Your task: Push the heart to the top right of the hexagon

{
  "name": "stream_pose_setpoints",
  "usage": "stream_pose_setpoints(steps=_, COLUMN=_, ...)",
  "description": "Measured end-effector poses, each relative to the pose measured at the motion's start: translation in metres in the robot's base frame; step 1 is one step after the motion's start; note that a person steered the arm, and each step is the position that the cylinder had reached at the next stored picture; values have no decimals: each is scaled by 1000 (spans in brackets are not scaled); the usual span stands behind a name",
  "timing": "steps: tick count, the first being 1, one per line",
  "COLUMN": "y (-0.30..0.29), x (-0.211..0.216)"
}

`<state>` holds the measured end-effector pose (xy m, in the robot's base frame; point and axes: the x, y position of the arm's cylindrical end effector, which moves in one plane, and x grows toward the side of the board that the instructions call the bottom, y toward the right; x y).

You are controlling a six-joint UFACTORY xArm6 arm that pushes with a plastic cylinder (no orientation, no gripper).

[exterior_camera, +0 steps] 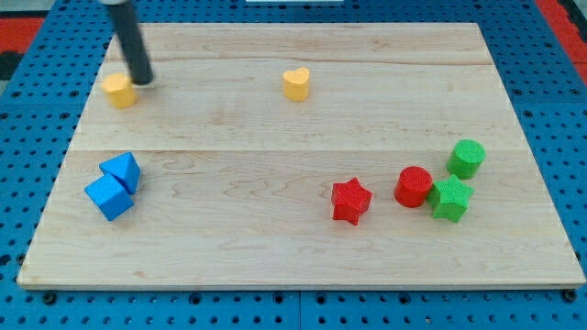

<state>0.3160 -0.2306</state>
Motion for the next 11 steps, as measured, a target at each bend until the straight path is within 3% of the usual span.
stream_pose_setpoints(steps=1, y=68, x=-42)
stream_pose_setpoints(steps=2, y=175, x=-66)
stream_pose_setpoints(steps=3, y=276, x=-54)
stream_pose_setpoints(steps=4, y=285, x=-8)
stream_pose_setpoints(steps=5, y=221, x=25)
stream_pose_setpoints(steps=6, y=149, x=28)
stream_pose_setpoints(steps=7, y=146, x=20)
stream_pose_setpoints(steps=8, y=185, x=3)
stream_pose_setpoints(steps=9, y=144, x=-25)
stream_pose_setpoints(steps=10, y=52, x=-21)
stream_pose_setpoints(steps=11, y=35, x=-11)
